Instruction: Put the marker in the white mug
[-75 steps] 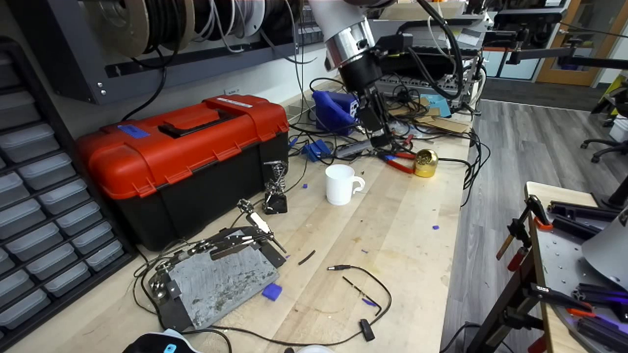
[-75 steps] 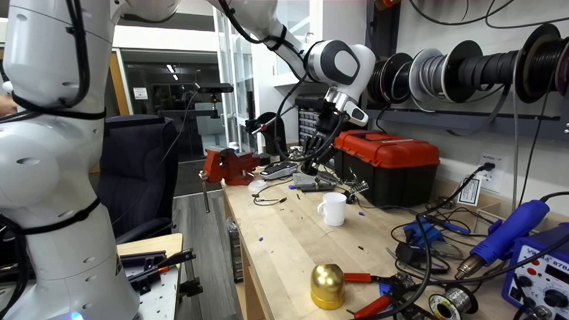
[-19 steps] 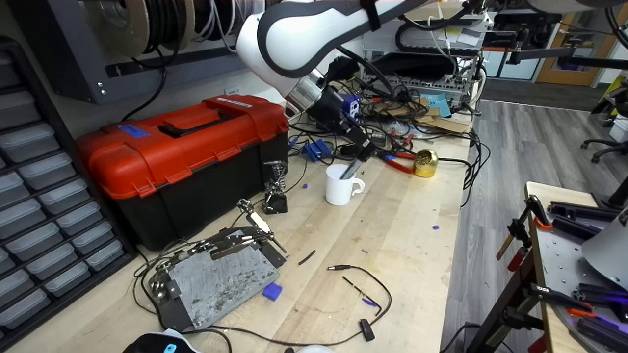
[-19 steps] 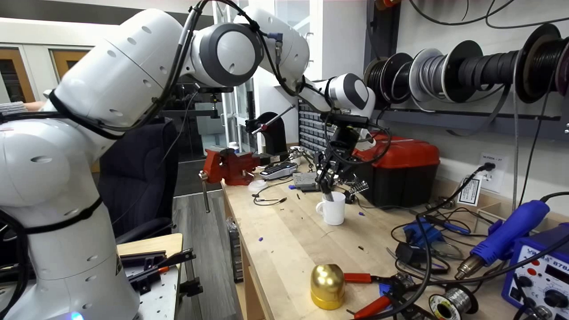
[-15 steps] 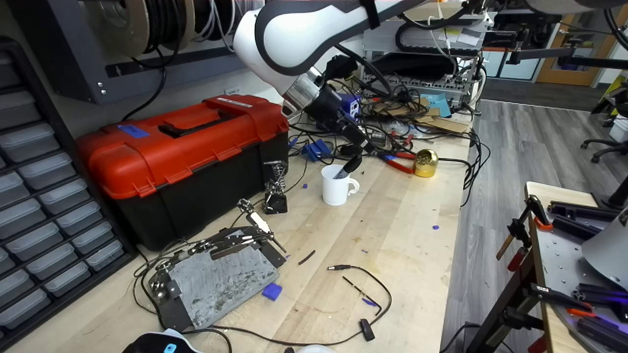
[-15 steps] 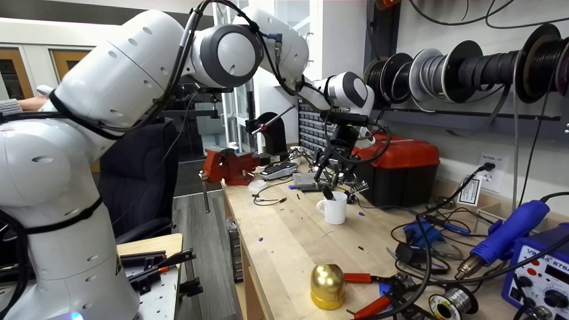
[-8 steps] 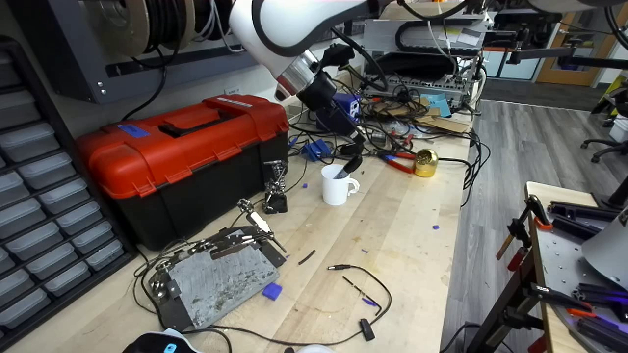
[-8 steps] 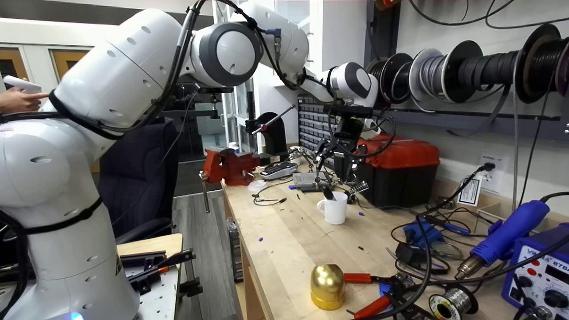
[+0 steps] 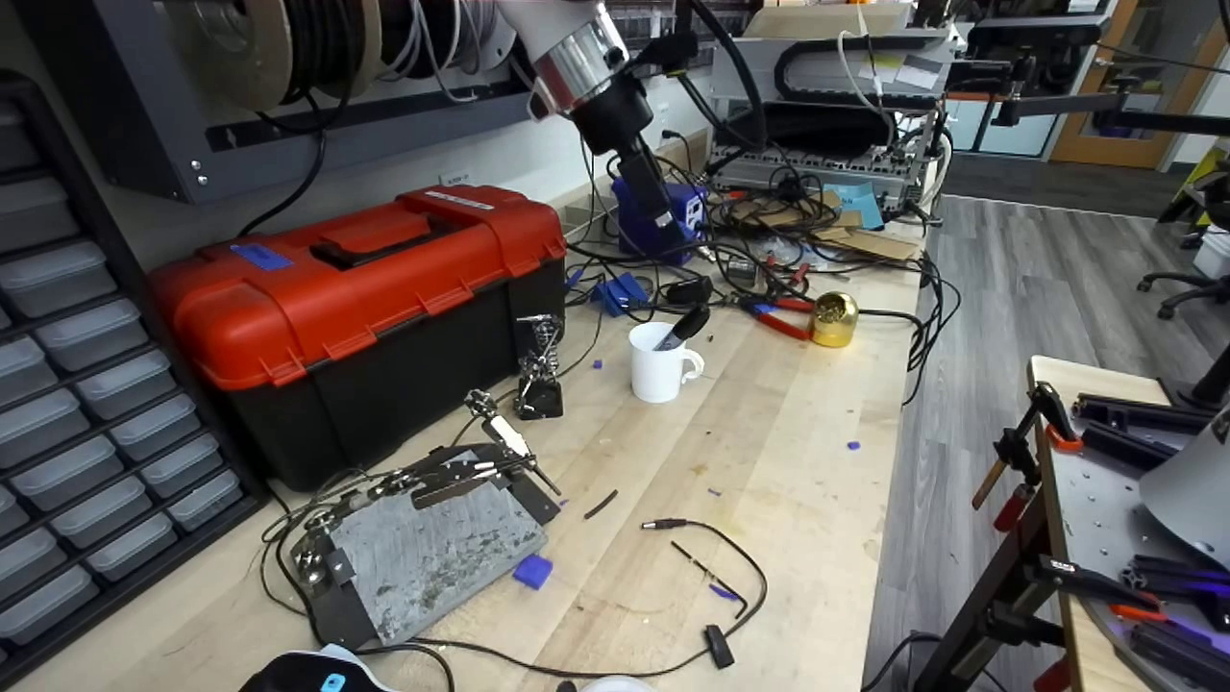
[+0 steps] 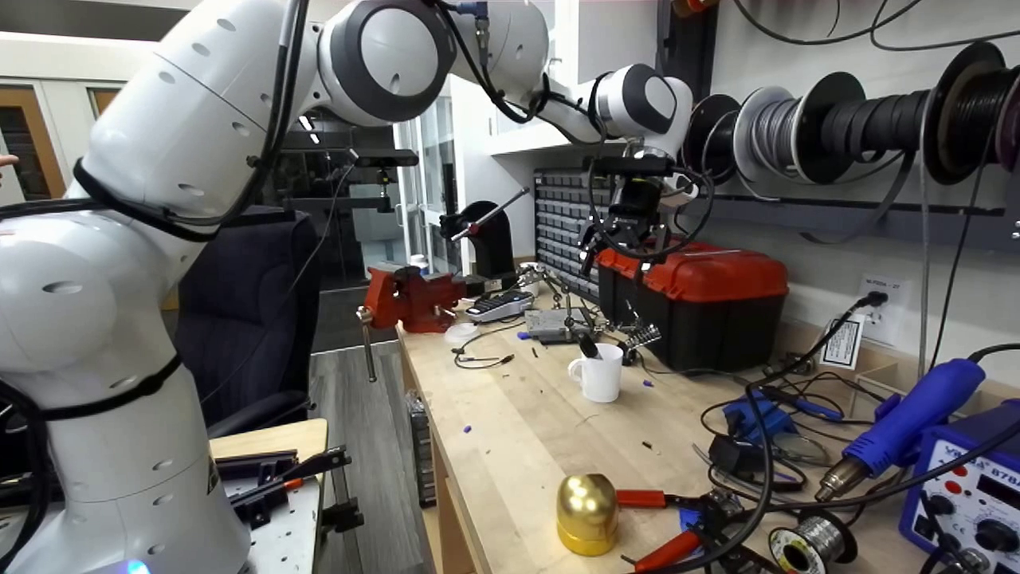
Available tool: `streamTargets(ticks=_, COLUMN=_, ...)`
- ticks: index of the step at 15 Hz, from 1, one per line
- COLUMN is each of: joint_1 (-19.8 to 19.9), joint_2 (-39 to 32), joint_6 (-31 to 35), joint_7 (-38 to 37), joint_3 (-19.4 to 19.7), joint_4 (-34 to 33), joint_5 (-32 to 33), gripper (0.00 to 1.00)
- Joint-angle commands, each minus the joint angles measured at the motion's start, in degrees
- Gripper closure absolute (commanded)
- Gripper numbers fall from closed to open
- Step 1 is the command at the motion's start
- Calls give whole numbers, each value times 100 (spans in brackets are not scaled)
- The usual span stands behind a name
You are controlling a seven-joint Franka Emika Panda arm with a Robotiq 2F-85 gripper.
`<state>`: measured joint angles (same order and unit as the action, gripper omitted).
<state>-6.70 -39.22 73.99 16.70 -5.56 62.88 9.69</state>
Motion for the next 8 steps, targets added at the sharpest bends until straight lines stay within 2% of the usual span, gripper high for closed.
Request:
streamTargets(ticks=1, joint_1=135, joint_2=906, joint_6=444, joint_7=-313, joint_3=-14, joint_4=1008, joint_5=-232, gripper=0)
streamTargets(ticks=2, joint_1=135, joint_2=1093, joint_6=547, joint_7=-352, joint_3=-4, joint_4=1221, joint_5=-227, gripper=0)
streamTargets(ticks=3, joint_1=44, joint_2=431, joint_6=157, joint_7=-130, joint_3=17, joint_4=340, joint_5=-105, gripper=0)
streamTargets(ticks=8, joint_1=35, joint_2=442, joint_6=169, joint_7=-136, joint_3=13, joint_4=396, joint_5=-108, gripper=0)
